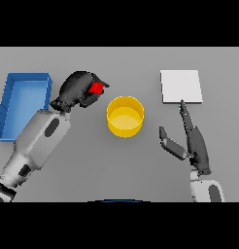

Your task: Pick up the red beaker and tilt it to pour out 1 green nut into yellow bowl. Pick up the yellow bowl and place it on the metallic measuring scale.

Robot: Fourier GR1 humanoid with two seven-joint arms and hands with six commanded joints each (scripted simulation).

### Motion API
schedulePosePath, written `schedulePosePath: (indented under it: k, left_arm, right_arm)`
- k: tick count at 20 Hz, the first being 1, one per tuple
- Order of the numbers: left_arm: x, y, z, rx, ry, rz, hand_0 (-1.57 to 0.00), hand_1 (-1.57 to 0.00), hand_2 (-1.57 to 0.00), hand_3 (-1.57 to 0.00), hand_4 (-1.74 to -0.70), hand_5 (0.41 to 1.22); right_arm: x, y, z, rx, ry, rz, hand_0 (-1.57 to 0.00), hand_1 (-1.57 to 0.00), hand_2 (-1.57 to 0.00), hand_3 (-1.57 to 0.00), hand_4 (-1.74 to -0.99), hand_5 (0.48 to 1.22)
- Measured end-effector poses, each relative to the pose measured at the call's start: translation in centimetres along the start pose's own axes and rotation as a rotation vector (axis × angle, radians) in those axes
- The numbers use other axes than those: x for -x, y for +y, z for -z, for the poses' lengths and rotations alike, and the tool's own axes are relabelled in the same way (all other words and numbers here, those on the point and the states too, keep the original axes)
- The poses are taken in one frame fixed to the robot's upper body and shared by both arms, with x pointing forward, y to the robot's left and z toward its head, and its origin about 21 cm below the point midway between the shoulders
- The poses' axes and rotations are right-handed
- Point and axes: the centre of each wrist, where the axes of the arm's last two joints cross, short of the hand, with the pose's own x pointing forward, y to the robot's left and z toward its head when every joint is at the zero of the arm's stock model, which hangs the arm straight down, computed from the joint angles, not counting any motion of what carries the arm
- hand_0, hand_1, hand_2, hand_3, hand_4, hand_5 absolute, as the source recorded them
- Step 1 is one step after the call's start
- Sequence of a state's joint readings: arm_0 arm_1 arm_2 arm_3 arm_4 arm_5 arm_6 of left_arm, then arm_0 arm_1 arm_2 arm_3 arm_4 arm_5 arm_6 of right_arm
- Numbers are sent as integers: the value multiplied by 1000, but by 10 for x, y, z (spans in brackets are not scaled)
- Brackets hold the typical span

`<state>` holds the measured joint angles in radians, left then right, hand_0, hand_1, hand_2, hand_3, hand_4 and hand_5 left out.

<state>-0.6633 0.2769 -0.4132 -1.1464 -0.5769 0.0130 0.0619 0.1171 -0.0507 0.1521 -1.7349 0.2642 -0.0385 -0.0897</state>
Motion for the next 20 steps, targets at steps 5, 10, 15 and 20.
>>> schedulePosePath:
  k: [5, 10, 15, 20]
  left_arm:
    - [-20, 3, 23, 125, -70, 338, -1570, -1570, -1570, -1570, -1740, 1193]
    - [-38, 11, 43, 275, -132, 662, -1571, -1571, -1571, -1571, -1656, 1212]
    - [-59, 5, 54, 404, -204, 847, -1571, -1571, -1571, -1571, -1709, 1218]
    - [-77, 7, 65, 460, -209, 1078, -1571, -1571, -1571, -1571, -1730, 1220]
  right_arm:
    - [0, 1, 1, 0, -6, 15, 1, 1, 1, 1, -1264, 717]
    - [2, 4, 1, 12, 6, 15, 1, 1, 1, 1, -1245, 679]
    - [-1, 6, 2, 39, -2, 32, 1, 1, 1, 1, -1198, 650]
    - [3, 7, 0, 36, 1, 0, 1, 1, 1, 1, -1188, 647]
